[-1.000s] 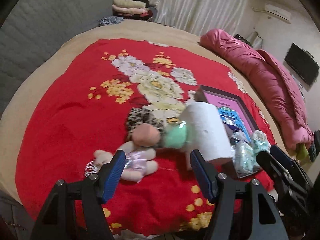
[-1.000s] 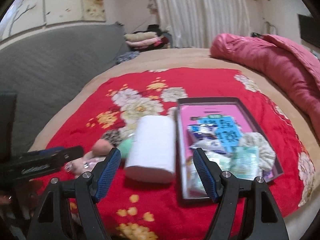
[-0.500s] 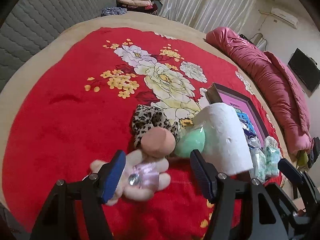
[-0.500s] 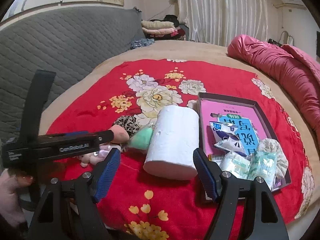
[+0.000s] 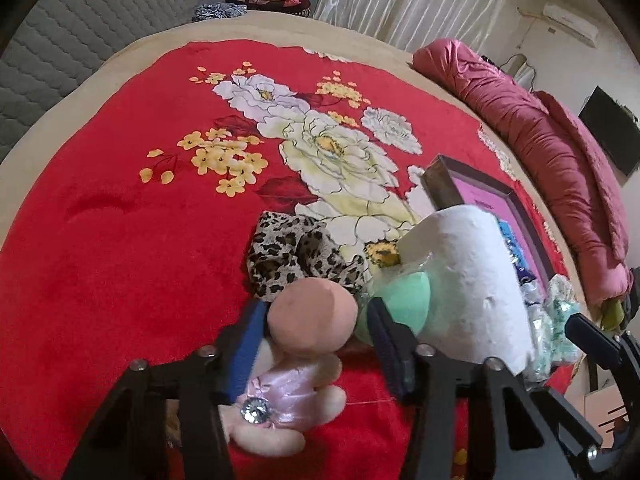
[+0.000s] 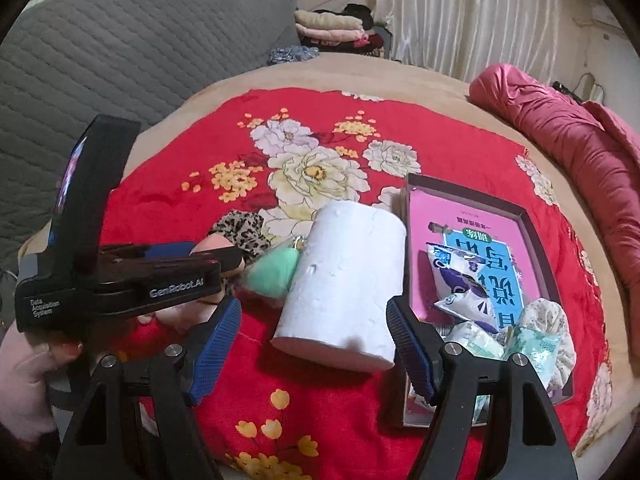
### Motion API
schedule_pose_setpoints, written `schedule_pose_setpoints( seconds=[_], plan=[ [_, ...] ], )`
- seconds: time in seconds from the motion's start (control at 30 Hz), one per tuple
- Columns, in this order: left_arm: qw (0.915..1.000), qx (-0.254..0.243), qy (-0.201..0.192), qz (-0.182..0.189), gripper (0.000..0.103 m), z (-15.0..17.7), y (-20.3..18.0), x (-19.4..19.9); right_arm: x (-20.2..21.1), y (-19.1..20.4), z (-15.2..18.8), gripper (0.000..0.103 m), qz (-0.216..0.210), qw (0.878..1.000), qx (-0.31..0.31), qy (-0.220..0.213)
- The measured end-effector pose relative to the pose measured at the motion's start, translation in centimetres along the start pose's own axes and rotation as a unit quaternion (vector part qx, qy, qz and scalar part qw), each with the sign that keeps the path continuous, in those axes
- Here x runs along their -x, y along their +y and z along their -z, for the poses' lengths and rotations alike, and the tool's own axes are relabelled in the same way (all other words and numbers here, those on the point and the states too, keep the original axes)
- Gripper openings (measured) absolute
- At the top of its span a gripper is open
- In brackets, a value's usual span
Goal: Organize soft objects
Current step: 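Grasp the pink makeup sponge with left tool while right tool grasps the bagged green egg sponge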
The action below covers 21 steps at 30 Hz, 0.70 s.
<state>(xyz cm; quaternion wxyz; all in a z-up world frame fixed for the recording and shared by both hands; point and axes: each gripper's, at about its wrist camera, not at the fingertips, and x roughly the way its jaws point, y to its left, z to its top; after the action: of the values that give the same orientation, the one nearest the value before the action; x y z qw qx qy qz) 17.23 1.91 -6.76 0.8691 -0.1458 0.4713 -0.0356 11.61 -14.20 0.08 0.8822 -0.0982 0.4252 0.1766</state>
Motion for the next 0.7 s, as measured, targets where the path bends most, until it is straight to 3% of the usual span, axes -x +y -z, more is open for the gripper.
schedule_pose_setpoints(
  seconds=[0.3,0.43,0.53,0.6,0.7],
  plan=[
    [0.9997,0.009,-0.001,0.022,0.043,0.3,1.1,0.0,-1.4,1.8,-0.6,0.076,-0.005,0.999,0.035,0.010],
    [0.9979,0.039,-0.017,0.048,0.043,0.4,2.4,1.7,-2.4,2.9,-2.1,0.076,-0.027,0.994,0.099,0.023],
    [0.9961,0.056,-0.038,0.058,0.043,0.2,3.7,3.1,-4.0,5.2,-2.5,0.076,-0.017,0.974,0.222,0.047],
    [0.9949,0.065,-0.047,0.061,0.043,0.0,4.5,3.6,-5.3,6.7,-2.6,0.076,-0.009,0.950,0.306,0.066],
    [0.9921,0.082,-0.054,0.078,0.043,-0.2,5.5,3.6,-6.8,7.6,-3.2,0.076,-0.012,0.924,0.371,0.087]
  ],
)
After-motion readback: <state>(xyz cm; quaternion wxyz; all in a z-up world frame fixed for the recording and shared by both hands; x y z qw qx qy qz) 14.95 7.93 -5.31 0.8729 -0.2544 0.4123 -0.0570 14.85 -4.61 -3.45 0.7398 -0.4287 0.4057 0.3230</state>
